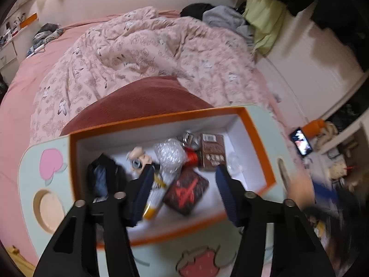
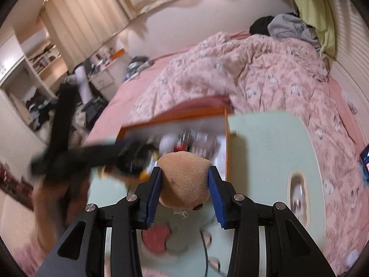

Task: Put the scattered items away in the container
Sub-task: 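Set the tan plush down with the right tool while the left sets down plastic wrap, then reach the right tool into the orange box toward the red spool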

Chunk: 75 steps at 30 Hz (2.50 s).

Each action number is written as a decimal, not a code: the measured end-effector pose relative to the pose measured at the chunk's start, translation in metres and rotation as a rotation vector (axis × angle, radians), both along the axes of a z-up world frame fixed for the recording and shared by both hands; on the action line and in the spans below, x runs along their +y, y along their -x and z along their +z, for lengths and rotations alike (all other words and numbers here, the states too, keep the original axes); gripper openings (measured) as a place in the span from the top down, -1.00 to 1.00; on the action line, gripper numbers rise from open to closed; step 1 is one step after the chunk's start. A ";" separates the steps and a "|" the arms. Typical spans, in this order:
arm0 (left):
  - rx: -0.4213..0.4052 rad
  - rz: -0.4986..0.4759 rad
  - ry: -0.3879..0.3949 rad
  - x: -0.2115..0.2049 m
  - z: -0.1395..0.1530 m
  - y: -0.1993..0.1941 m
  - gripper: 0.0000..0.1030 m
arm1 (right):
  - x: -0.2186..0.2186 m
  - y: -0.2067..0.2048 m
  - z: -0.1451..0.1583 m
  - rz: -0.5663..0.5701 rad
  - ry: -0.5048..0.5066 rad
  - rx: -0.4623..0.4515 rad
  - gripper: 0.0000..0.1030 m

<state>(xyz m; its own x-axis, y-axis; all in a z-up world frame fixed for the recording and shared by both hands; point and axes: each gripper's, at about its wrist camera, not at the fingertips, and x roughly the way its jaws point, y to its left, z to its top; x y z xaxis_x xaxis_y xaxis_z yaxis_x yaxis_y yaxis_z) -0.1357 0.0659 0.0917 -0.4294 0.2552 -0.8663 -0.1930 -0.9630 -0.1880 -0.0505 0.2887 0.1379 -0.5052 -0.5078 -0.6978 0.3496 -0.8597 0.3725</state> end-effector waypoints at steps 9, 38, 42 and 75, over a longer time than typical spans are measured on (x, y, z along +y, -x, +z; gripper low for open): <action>-0.086 0.118 0.027 0.007 -0.037 0.033 0.10 | -0.016 -0.035 -0.036 0.113 -0.012 -0.054 0.22; 0.077 0.049 -0.139 -0.060 -0.026 -0.141 0.35 | -0.068 -0.043 -0.081 -0.036 -0.203 0.037 0.13; 0.083 0.088 -0.166 -0.063 -0.044 -0.146 0.34 | -0.065 -0.052 -0.082 -0.077 -0.199 0.070 0.13; 0.236 0.266 -0.122 -0.085 -0.051 -0.181 -0.37 | -0.058 -0.031 -0.010 -0.029 -0.081 0.205 0.20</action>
